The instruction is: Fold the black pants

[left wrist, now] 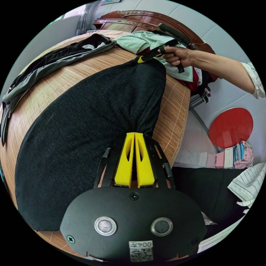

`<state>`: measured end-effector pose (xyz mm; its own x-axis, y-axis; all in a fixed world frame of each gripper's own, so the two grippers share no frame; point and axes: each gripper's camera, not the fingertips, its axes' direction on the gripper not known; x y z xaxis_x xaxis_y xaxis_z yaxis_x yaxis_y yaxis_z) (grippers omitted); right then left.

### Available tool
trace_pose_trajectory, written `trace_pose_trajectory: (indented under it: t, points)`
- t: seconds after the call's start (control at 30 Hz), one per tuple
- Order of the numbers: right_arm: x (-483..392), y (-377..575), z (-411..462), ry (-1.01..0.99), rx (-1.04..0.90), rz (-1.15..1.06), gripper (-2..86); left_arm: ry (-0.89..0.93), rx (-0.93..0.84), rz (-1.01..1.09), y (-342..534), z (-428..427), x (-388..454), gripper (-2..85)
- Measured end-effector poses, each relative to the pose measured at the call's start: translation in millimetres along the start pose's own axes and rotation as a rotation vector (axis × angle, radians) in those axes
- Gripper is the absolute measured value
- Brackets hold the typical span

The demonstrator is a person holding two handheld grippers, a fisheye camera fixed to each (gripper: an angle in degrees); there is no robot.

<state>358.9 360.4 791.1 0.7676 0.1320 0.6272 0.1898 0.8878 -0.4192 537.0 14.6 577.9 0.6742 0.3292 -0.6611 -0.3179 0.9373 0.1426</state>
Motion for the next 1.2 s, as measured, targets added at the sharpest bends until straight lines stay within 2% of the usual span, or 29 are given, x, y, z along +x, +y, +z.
trace_pose_trajectory:
  t: [0.17,0.33,0.4,0.53,0.67,0.77,0.9,1.03,1.2]
  points:
    - [-42,35,-43,0.273,0.161,-0.144,3.9,-0.003,0.013,-0.007,1,3,-8,0.2]
    - [-53,45,-40,0.403,0.248,-0.287,3.8,-0.013,0.019,-0.004,1,6,-16,0.2]
    - [-39,37,-29,0.366,0.212,-0.265,3.8,-0.018,0.026,-0.006,1,8,-21,0.1]
    - [19,28,26,0.190,-0.016,-0.116,4.8,-0.006,0.033,-0.033,2,11,-31,0.2]
    - [77,36,19,-0.127,0.026,0.145,9.4,0.014,0.013,-0.069,-2,9,-44,0.1]
    - [105,60,-3,-0.193,0.103,0.255,10.3,0.085,-0.024,-0.115,-17,-5,-60,0.1]
    - [117,107,-23,-0.222,0.149,0.407,11.0,0.157,0.172,-0.187,-44,-42,-92,0.0]
    - [111,165,8,-0.362,0.053,0.616,13.7,0.118,0.162,-0.144,-79,-22,-118,0.1]
    - [107,196,44,-0.590,0.115,0.744,14.5,0.046,0.112,-0.201,-95,26,-151,0.1]
